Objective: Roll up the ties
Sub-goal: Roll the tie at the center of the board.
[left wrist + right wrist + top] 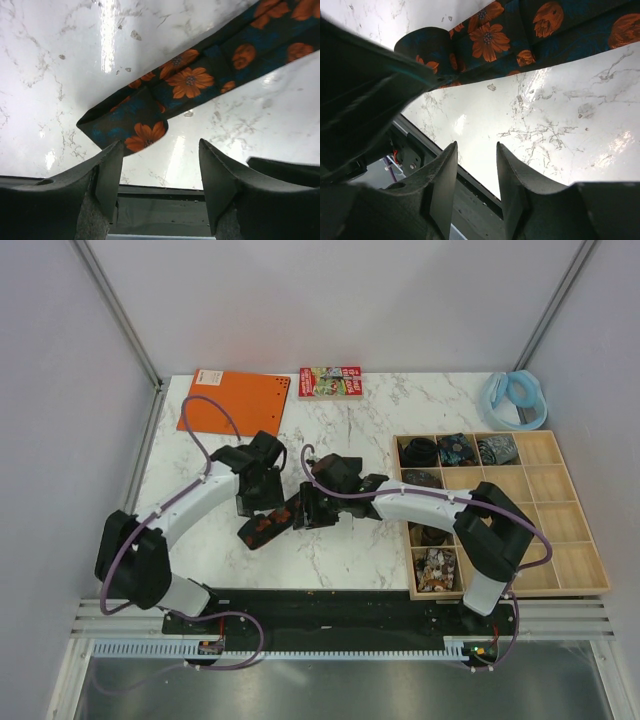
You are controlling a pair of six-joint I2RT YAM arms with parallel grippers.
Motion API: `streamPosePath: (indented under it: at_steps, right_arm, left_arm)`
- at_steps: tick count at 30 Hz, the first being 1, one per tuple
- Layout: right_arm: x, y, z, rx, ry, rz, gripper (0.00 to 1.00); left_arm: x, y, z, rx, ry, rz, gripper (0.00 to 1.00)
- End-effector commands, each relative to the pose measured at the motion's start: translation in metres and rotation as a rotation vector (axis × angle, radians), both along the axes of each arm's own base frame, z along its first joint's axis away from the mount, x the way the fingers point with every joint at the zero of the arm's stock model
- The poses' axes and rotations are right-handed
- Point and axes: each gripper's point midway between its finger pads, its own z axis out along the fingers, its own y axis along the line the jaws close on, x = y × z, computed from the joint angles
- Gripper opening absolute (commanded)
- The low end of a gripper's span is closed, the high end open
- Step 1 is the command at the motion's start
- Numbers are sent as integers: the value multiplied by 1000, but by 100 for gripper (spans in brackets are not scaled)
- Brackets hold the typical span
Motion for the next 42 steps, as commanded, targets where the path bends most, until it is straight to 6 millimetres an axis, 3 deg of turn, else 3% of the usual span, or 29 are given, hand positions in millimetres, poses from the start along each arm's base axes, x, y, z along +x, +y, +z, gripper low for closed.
streamPosePath:
  at_steps: [1, 2, 4, 7, 13, 14, 15, 16, 17, 18, 20, 22, 28, 33, 42]
  right_arm:
    - [10, 5, 34, 47, -68, 0, 45]
    - [10, 7, 37, 55, -70, 8, 45]
    - [12, 11, 43, 68, -78, 11, 45]
    - [15, 19, 49, 85, -81, 28, 43]
    - [19, 47, 52, 111, -64, 88, 39]
    - [20, 50, 51, 107, -59, 94, 38]
    - [20, 55, 43, 98, -47, 105, 37]
    - [21, 63, 50, 114, -56, 113, 37]
    - [22, 67, 40, 100, -40, 119, 37]
    - [22, 76, 49, 122, -50, 132, 36]
    - [20, 86, 38, 112, -30, 149, 35]
    - [20, 99, 44, 133, -36, 165, 34]
    - [21, 121, 31, 139, -19, 187, 33]
    - [21, 121, 8, 108, 2, 194, 31]
    - [28, 95, -30, 39, 20, 170, 30]
  left_arm:
    - [10, -5, 56, -84, -165, 19, 70]
    - [10, -1, 69, -99, -216, 27, 70]
    - [4, 5, 76, -109, -252, 52, 74]
    - [-8, 21, 80, -124, -313, 122, 72]
    - [-40, 34, 66, -233, -354, 203, 72]
    - [-48, 38, 53, -230, -333, 222, 72]
    - [-52, 38, 54, -268, -345, 267, 71]
    - [-57, 36, 50, -292, -333, 282, 71]
    - [-63, 37, 37, -292, -311, 300, 70]
    - [-65, 38, 37, -321, -326, 334, 70]
    - [-67, 38, 31, -339, -333, 353, 69]
    - [-65, 43, 35, -330, -372, 365, 69]
    - [-63, 50, 31, -320, -397, 413, 66]
    - [-66, 48, 20, -333, -376, 432, 64]
    - [-64, 48, 13, -334, -381, 438, 63]
